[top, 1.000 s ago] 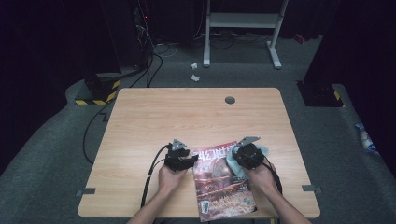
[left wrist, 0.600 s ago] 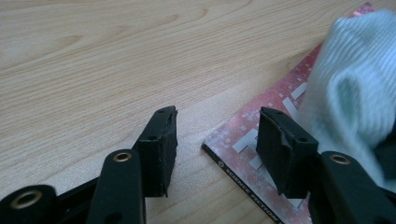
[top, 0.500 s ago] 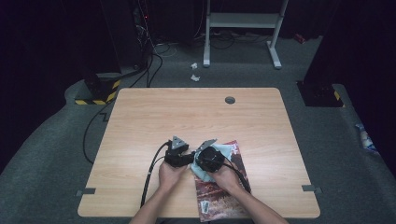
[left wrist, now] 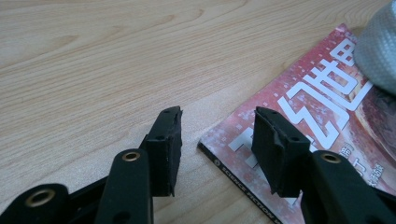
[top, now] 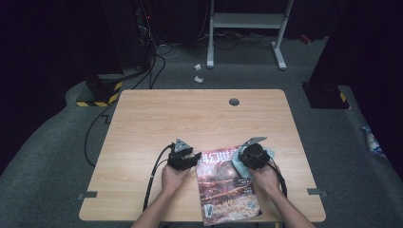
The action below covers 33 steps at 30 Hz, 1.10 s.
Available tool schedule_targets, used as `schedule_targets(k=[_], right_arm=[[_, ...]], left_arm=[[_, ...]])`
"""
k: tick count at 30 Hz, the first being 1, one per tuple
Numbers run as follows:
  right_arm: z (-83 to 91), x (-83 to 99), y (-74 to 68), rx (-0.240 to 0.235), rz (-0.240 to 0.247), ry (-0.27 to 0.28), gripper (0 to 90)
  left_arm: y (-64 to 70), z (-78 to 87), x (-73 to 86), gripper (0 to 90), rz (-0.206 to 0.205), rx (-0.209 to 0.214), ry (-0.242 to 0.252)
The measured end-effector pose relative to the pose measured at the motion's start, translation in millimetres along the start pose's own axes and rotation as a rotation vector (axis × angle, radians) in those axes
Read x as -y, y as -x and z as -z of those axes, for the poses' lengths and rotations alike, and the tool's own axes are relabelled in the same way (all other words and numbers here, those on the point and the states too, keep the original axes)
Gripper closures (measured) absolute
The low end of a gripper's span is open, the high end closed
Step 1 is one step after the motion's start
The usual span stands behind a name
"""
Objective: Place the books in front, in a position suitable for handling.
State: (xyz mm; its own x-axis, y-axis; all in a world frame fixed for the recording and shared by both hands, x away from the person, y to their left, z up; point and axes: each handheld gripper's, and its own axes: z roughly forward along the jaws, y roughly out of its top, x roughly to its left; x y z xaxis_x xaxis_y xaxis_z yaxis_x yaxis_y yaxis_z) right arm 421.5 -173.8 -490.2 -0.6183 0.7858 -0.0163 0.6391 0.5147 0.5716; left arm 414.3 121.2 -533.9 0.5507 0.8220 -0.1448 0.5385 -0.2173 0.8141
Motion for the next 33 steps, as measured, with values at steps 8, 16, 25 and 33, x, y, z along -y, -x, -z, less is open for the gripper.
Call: schedule_targets(k=[8, 16, 25, 33], right_arm=[[-23.8, -28.4, -55.7, -0.050, 0.129, 0.000, 83.9], [-45.0, -60.2, -124.2, -0.133, 0.280, -0.004, 83.7], [-37.3, -45.3, -34.9, -0.016, 0.060, 0.015, 82.8], [-10.8, -7.6, 7.1, 0.048, -0.025, 0.019, 82.0]], left_arm=[[-0.5, 0.2, 0.0, 52.1, -0.001, 0.002, -0.004], [-3.3, 0.8, -0.3, 54.0, 0.032, -0.007, 0.001], [-0.9, 0.6, 0.0, 49.7, 0.005, -0.002, -0.003], [1.1, 0.6, 0.4, 52.2, -0.006, 0.006, -0.002]])
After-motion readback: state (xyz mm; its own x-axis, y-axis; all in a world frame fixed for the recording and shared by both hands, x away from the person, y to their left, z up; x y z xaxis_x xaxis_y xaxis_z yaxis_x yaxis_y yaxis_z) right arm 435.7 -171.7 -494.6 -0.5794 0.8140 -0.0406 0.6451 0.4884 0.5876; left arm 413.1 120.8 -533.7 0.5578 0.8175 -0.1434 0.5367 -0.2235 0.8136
